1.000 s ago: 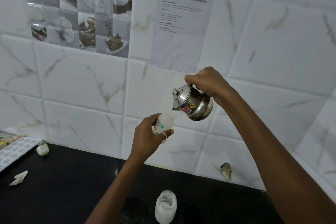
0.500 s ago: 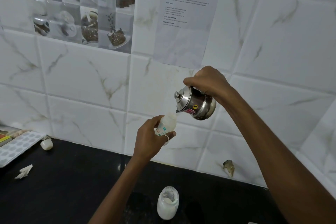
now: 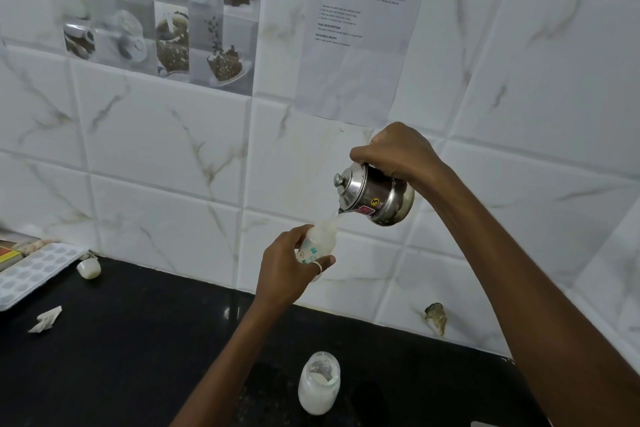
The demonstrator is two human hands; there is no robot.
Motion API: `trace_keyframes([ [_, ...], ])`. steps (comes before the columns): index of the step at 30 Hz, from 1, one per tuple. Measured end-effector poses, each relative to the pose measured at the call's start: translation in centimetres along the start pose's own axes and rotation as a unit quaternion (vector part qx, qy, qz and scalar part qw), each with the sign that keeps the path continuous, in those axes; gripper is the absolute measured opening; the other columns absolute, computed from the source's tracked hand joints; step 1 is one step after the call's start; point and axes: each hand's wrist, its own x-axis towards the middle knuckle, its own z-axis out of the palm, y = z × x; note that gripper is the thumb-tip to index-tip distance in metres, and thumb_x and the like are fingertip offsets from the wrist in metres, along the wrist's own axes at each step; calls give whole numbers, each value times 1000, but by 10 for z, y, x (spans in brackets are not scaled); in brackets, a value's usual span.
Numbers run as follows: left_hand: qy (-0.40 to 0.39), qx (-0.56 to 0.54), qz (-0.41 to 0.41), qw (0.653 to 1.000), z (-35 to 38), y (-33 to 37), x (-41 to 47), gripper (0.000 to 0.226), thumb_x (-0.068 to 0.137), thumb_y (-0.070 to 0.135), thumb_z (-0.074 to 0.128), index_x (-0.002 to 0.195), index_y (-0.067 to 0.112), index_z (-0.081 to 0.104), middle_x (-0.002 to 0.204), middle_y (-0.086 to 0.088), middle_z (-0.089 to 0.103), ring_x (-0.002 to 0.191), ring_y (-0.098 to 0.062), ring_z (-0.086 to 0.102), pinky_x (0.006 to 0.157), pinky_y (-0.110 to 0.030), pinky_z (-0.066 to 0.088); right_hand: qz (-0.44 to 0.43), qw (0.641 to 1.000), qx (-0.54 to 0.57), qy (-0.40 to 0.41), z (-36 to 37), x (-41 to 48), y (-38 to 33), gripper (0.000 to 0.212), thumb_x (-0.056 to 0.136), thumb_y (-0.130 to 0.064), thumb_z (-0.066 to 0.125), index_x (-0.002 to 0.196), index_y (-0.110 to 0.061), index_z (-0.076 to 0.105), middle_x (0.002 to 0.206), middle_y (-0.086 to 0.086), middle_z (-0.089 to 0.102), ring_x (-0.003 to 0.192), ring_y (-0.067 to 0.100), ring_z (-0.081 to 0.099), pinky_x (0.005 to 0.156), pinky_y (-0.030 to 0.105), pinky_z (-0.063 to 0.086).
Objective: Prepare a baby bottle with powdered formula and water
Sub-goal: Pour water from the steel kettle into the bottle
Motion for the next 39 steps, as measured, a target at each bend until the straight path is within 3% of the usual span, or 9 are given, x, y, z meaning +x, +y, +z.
trace_keyframes([
  [23,0,6,-11,1000,3,-11,-7,68,74,39,87,134,21,60,116,14,57,107,-7,55,77,-5,42,-8,1000,-4,-12,2,1,0,39,64,-34,69,53,-20,34,57,0,31,60,18,34,60,36,30],
  [39,-3,1,-15,1000,6,-16,-12,67,74,40,87,133,22,60,116,12,60,106,-9,57,78,-11,48,-15,1000,-21,-14,0,2,-4,36,63,-37,67,54,-17,39,59,2,37,59,18,37,58,35,33],
])
